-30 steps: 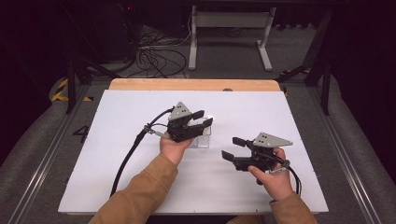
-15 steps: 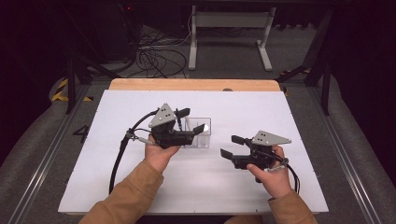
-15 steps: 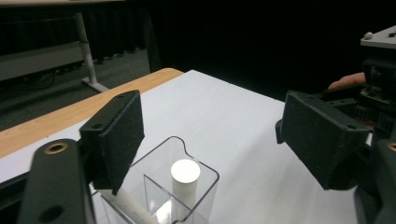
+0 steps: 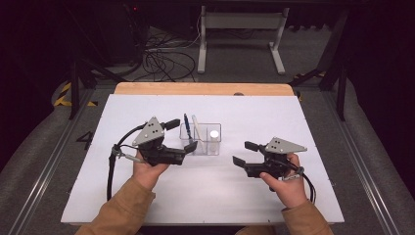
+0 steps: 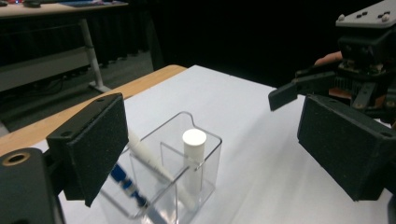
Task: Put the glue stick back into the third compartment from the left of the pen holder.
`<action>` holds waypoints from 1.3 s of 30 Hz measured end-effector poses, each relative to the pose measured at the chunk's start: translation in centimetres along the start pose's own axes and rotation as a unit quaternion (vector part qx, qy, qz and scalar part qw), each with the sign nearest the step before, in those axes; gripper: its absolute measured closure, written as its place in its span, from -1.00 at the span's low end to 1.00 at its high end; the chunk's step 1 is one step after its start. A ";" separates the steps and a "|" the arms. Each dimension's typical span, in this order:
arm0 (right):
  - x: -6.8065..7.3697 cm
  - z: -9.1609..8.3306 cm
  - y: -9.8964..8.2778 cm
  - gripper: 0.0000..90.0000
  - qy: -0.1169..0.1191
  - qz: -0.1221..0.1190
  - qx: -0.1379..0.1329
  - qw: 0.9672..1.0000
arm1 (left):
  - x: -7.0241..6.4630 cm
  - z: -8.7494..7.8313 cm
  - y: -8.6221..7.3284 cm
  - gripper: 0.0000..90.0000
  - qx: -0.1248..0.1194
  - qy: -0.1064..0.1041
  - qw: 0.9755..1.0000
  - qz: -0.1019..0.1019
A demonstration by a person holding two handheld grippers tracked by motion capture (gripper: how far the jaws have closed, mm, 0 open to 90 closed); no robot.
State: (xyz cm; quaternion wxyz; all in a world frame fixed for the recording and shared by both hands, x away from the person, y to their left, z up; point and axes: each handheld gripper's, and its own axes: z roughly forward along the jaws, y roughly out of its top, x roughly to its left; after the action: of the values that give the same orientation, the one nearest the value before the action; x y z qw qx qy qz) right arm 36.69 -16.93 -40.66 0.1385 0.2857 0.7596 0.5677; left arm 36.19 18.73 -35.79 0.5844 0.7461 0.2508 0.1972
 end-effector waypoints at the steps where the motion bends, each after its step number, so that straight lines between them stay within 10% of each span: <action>1: 0.0 0.0 0.0 -0.42 0.000 -0.002 0.000 1.000 | 0.1 -0.3 -0.2 -0.80 0.001 0.001 1.000 -0.001; 16: -0.1 -0.7 -0.5 -0.44 -0.009 -0.007 0.003 1.000 | 0.7 -5.9 -5.9 -0.86 0.034 0.045 0.998 0.015; 20: 0.0 -0.7 -0.6 -0.44 -0.011 -0.012 0.007 1.000 | 1.6 -7.3 -7.6 -0.88 0.043 0.038 0.998 -0.029; 39: -0.3 -0.9 -1.4 -0.44 -0.017 -0.025 0.016 0.999 | 2.2 -8.3 -8.4 -0.94 0.052 0.049 0.997 -0.042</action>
State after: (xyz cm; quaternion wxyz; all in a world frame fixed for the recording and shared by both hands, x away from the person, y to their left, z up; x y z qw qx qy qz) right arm 36.11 -18.06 -41.74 0.1608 0.2787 0.7732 0.5465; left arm 31.87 28.06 -41.94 0.5394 0.7538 0.3204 0.1952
